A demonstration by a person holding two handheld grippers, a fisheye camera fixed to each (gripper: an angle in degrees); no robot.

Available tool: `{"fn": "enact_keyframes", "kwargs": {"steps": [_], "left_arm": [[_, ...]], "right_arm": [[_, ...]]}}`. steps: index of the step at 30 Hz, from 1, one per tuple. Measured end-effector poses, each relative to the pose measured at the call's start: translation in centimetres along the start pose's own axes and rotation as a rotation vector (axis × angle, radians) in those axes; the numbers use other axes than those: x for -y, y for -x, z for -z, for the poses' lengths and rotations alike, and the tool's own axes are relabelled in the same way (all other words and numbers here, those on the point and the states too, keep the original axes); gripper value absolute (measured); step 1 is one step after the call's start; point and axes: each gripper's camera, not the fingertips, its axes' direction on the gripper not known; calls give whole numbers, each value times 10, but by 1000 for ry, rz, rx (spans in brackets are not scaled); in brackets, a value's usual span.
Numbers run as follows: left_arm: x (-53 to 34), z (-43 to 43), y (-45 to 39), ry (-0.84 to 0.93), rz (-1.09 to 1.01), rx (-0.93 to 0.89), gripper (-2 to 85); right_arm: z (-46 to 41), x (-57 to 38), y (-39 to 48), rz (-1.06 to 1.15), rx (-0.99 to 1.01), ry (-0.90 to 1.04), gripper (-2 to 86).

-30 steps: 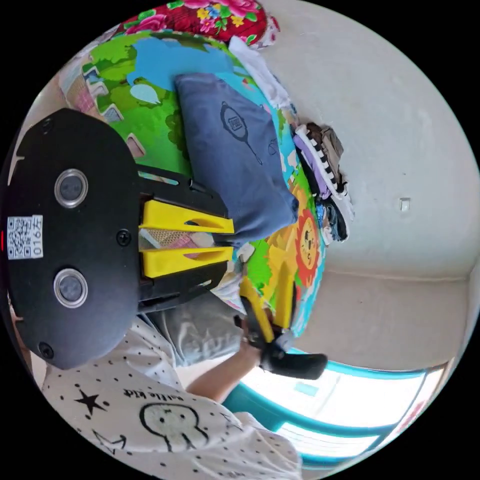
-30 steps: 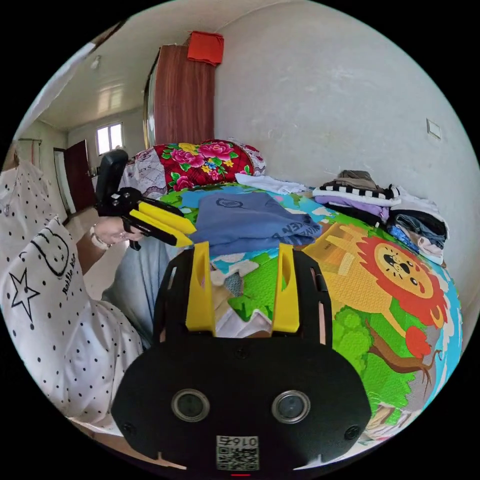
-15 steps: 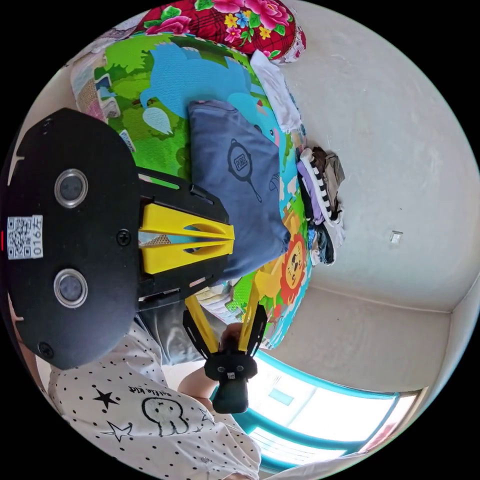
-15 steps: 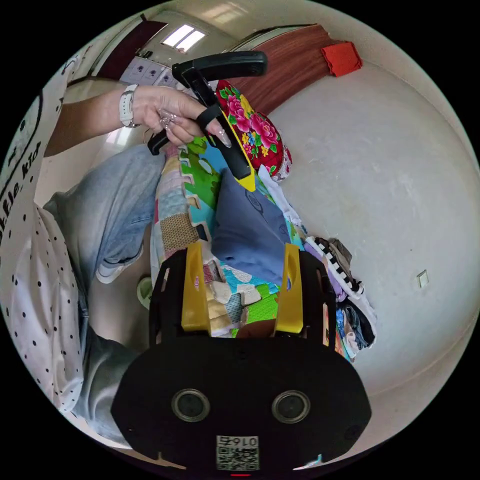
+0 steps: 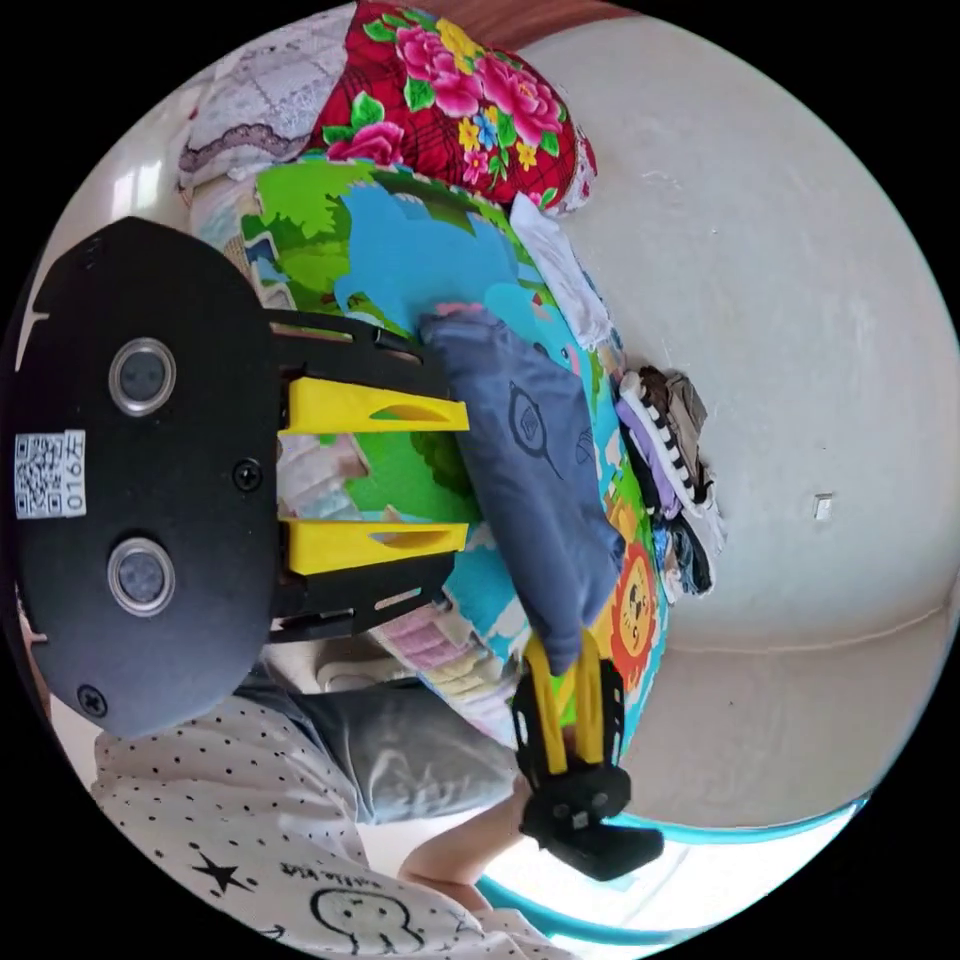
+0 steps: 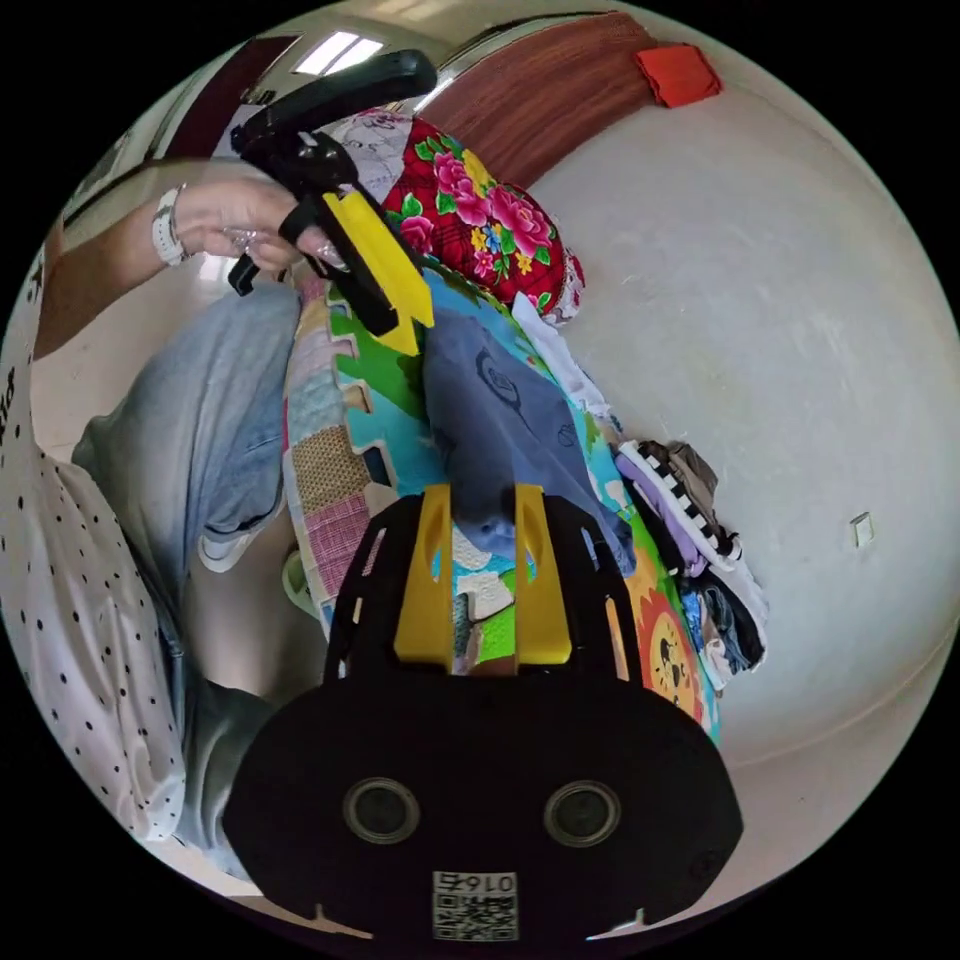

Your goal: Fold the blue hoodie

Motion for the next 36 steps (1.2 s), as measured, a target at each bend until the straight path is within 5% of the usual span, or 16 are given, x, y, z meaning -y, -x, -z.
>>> {"fn": "enact_keyframes", "kwargs": {"steps": [4, 15, 24, 32, 36], "left_arm": [[32, -4, -14, 15, -74, 105, 149], [119, -77, -55, 185, -432, 355, 149], [202, -109, -15, 370, -430, 178, 71], [291, -138, 11, 616, -517, 48, 61], [319, -140, 18, 634, -576, 62, 60]], "right_arm": [[8, -4, -47, -171, 142, -14, 86], [22, -4, -123, -226, 352, 1, 86], [22, 8, -161, -262, 462, 9, 93], [48, 77, -117, -318, 184, -70, 163], [25, 161, -69, -176, 8, -55, 200]]}}
